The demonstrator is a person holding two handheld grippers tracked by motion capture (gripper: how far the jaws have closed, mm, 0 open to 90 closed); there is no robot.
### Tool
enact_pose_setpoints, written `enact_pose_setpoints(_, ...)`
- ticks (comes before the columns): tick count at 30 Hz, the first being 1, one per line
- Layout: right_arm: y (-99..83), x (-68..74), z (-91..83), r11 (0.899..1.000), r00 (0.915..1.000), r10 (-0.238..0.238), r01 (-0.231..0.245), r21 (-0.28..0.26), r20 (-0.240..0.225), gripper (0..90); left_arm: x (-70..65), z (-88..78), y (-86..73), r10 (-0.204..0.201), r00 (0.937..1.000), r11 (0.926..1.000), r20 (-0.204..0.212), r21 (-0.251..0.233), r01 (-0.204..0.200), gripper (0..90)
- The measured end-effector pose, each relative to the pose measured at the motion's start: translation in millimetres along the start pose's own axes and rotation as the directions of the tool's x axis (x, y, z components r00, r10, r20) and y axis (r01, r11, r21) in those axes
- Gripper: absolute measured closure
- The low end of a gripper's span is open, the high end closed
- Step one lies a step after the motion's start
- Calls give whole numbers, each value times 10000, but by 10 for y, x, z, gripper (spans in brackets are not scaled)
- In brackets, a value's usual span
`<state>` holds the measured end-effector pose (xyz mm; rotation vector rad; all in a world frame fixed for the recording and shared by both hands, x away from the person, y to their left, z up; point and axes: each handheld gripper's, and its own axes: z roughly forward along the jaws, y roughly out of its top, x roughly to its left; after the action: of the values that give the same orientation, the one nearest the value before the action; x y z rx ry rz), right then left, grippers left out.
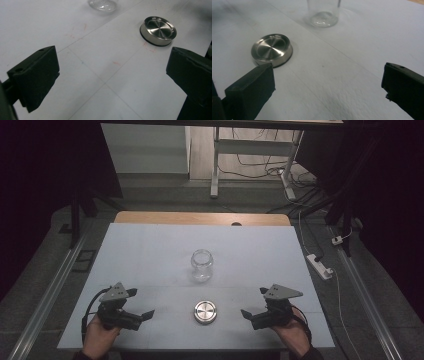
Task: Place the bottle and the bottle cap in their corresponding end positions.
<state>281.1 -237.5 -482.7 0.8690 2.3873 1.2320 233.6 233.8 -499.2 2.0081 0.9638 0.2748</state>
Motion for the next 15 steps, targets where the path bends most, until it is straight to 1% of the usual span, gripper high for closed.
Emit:
enact_pose_setpoints(2, -38, -28, -44, 9999, 9998, 141, -141, 10, 161, 0, 9, -44, -46, -81, 9999, 10000, -114, -26, 81, 0)
enact_pose_setpoints(8, -145, -108, -179, 9989, 9968, 464, -465, 0, 655, 0, 41, -180, -205, -516, 9983, 9986, -287, -123, 513, 0)
enact_pose_setpoints(15, -268, -184, -307, 9967, 9911, 787, -806, 132, 1078, 0, 84, -309, -382, -1058, 9930, 9944, -523, -116, 1053, 0)
